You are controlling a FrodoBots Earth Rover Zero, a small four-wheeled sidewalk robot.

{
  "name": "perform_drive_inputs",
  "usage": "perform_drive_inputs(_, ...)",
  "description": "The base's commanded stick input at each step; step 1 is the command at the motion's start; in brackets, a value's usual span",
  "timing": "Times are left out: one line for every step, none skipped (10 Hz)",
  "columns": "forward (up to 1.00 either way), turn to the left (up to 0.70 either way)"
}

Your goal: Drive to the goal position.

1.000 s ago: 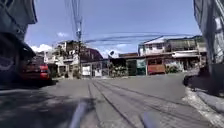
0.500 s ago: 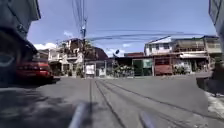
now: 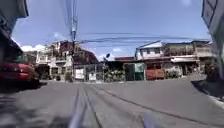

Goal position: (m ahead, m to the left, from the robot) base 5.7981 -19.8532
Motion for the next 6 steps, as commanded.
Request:
perform_drive_inputs(1.0, -0.14)
perform_drive_inputs(1.0, -0.05)
perform_drive_inputs(1.0, -0.02)
perform_drive_inputs(1.0, 0.0)
perform_drive_inputs(1.0, 0.0)
perform_drive_inputs(1.0, 0.0)
